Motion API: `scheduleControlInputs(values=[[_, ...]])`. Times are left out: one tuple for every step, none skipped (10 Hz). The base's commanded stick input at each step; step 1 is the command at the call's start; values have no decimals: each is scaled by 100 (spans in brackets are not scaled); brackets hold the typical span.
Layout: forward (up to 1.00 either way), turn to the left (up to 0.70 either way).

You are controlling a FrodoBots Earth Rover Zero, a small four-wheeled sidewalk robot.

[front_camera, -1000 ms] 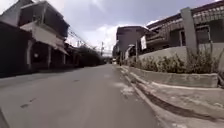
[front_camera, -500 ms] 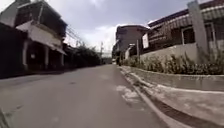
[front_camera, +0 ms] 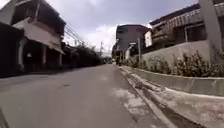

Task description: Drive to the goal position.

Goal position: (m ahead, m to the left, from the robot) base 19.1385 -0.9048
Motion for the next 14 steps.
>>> scheduleControlInputs(values=[[70,11],[70,11],[70,11],[70,17],[70,34],[70,36],[70,30],[70,23],[70,15],[70,2],[70,3],[70,3],[70,3],[70,3]])
